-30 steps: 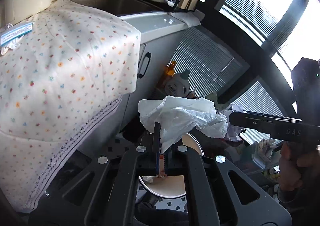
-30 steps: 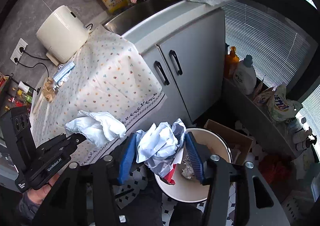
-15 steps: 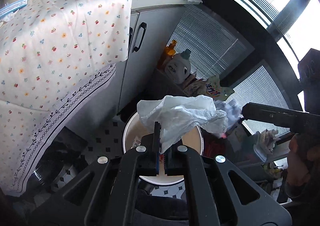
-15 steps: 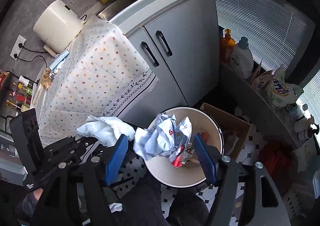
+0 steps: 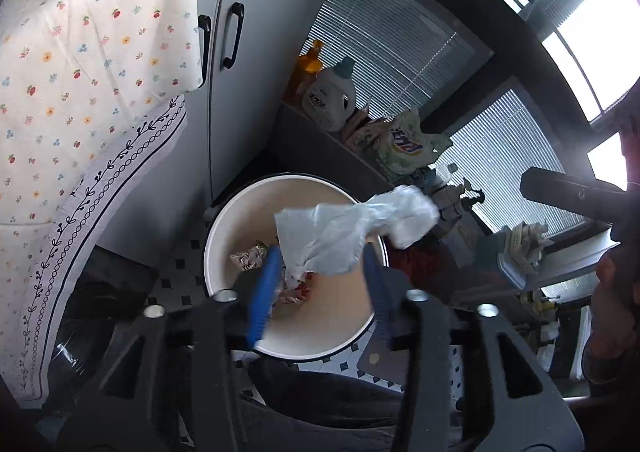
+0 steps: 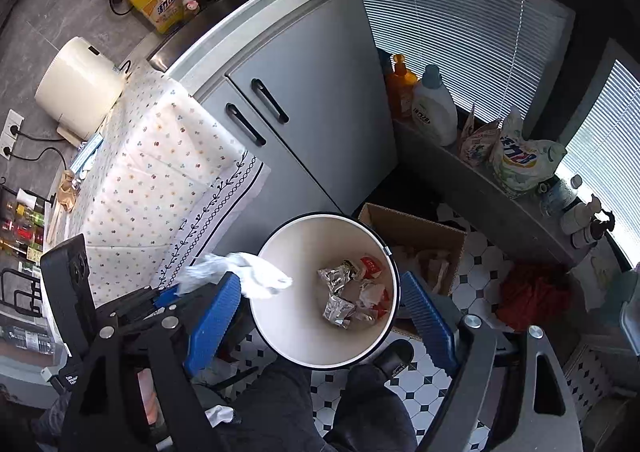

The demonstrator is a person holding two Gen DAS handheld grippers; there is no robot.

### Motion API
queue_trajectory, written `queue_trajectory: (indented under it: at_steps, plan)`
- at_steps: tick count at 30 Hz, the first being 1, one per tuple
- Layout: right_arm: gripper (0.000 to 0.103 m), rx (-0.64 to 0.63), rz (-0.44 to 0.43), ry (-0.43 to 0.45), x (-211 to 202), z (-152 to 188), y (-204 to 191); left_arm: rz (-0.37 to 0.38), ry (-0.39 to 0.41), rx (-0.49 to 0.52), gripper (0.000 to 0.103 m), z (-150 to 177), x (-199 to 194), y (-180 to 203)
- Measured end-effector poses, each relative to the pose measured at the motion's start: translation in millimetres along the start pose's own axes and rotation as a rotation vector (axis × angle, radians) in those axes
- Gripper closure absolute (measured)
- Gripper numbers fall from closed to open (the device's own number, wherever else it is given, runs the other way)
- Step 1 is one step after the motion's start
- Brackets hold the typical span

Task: Collect trash
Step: 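Carry both items down to the white bin and open both tools over it, then move both tools back up to the trash on the cloth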

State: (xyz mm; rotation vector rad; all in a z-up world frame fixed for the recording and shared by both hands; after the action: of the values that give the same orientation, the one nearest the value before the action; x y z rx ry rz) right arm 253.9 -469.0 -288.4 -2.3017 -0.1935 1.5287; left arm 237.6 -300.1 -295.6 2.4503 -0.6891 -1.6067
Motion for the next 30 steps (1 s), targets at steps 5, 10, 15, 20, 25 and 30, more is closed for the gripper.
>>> queue_trajectory:
  at_steps: [5,10,15,20,25,30]
  plan:
    - [0.02,0.0,-0.003,0.016,-0.6,-4.9,-9.6,-0.013,0.017,0.002,0.026,-2.4,-12.5,-11.3]
    - [0.02,-0.011,-0.013,0.016,3.6,-9.8,-31.0,-0.054,0.048,-0.044,0.024,-9.4,-35.6,-39.3]
    - [0.012,-0.069,-0.026,0.047,3.8,-22.4,-71.8,-0.117,0.103,-0.08,0.021,-16.3,-69.8,-68.2]
    - [0.011,-0.134,-0.07,0.052,8.3,-32.6,-121.0,-0.171,0.155,-0.131,0.02,-18.8,-106.8,-102.5]
    - [0.01,-0.198,-0.115,0.047,15.6,-39.9,-172.8,-0.222,0.203,-0.189,0.018,-18.8,-143.0,-140.7]
    - [0.01,-0.282,-0.16,0.045,20.7,-46.3,-233.7,-0.262,0.262,-0.249,0.016,-21.9,-178.8,-177.5]
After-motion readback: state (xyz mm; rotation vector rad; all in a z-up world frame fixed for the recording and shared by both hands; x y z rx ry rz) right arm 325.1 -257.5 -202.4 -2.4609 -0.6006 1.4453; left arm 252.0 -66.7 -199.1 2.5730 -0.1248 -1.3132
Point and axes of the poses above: each gripper's, at about its wrist camera, not at the fingertips, and x roughly the way its jaws point, y to its right, z to its underside, the point moved 8 cm from there along x, roughly the way its jaws point, and after that the axes turned 3 degrees about x, right-handed, at the moved point
